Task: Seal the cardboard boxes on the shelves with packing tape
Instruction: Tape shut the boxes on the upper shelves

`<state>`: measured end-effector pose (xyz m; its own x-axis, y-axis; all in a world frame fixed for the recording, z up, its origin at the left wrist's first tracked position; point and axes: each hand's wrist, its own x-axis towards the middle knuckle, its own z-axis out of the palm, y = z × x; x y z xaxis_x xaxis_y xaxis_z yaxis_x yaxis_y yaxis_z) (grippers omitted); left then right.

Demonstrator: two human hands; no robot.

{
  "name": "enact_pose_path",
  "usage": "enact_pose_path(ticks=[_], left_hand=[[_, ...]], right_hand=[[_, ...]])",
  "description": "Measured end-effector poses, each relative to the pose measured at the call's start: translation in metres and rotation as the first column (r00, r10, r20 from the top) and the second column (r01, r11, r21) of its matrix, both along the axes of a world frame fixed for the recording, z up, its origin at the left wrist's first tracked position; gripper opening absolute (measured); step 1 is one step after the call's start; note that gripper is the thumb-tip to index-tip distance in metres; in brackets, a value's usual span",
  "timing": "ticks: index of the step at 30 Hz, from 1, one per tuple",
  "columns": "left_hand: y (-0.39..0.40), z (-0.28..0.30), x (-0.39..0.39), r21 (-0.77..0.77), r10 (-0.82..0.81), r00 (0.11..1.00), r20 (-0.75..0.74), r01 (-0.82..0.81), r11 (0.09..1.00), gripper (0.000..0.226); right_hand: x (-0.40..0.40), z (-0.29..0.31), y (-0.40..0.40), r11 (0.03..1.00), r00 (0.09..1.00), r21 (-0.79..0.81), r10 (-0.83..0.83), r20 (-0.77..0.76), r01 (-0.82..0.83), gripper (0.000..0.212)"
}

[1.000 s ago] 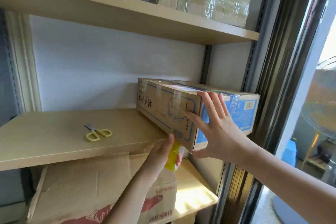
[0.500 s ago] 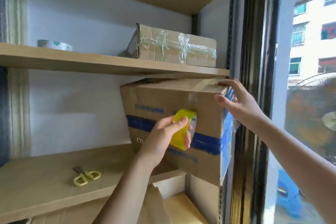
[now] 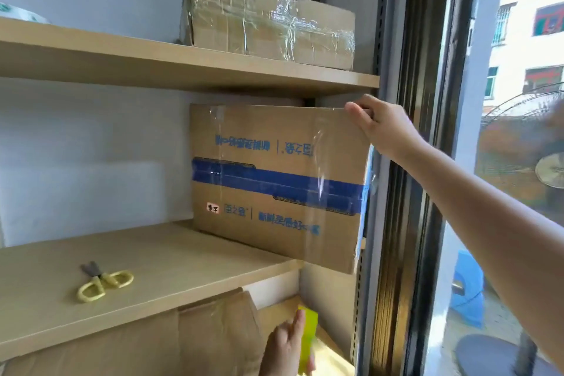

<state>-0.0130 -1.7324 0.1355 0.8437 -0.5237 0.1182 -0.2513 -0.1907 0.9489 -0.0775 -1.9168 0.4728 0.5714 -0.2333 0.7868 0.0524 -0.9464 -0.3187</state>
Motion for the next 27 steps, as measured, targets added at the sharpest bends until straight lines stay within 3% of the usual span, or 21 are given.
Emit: enact_pose_path(ticks=[5,6,8,10,13,17,19,21,23,25,27], left_hand=[[-0.039,0.005,0.032,0.054,0.027,0.997,-0.079,-0.022,0.998,0.056],[-0.045,0.008,0.036,0.046,0.041,0.996,-0.076,-0.037,0.998,0.051],[-0.057,0.014,0.042,0.074,0.079,0.996,-0.033,-0.076,0.994,0.054],[-0.068,0.019,0.048,0.091,0.080,0.996,-0.030,-0.077,0.993,0.061],[-0.081,0.024,0.053,0.064,0.044,0.998,-0.042,-0.041,0.997,0.052],[-0.082,0.027,0.055,0.033,-0.050,0.996,-0.076,0.052,0.998,0.055],[-0.080,0.023,0.056,0.029,-0.095,0.990,-0.104,0.098,0.995,0.056],[-0.078,0.021,0.060,-0.005,-0.080,0.989,-0.128,0.080,0.997,0.048],[-0.079,0.019,0.064,-0.064,-0.073,0.989,-0.131,0.065,0.996,0.042],[-0.083,0.020,0.067,-0.102,-0.086,0.989,-0.123,0.074,0.992,0.038],[-0.087,0.023,0.066,-0.178,-0.122,0.972,-0.203,0.086,0.980,0.030]], right_hand=[[0.017,0.000,-0.006,0.993,0.998,0.096,0.063,0.024,-0.065,0.040],[0.018,-0.009,-0.010,0.990,0.994,0.099,0.100,0.039,-0.104,0.053],[0.022,-0.048,-0.018,0.971,0.983,0.154,0.183,0.018,-0.183,0.098],[0.025,-0.107,-0.023,0.895,0.949,0.357,0.309,-0.064,-0.268,0.129],[0.027,-0.186,-0.029,0.718,0.885,0.610,0.462,-0.058,-0.335,0.126],[0.024,-0.219,-0.015,0.585,0.868,0.743,0.496,-0.010,-0.326,0.125],[0.013,-0.220,-0.012,0.648,0.878,0.681,0.479,-0.016,-0.341,0.116],[0.006,-0.202,-0.012,0.828,0.949,0.499,0.314,-0.036,-0.255,0.106],[0.009,-0.166,-0.018,0.950,0.983,0.257,0.153,0.105,-0.175,0.092],[0.020,-0.123,-0.020,0.955,0.953,0.143,0.228,0.199,-0.259,0.088],[0.032,-0.088,-0.022,0.905,0.919,0.202,0.334,0.208,-0.375,0.095]])
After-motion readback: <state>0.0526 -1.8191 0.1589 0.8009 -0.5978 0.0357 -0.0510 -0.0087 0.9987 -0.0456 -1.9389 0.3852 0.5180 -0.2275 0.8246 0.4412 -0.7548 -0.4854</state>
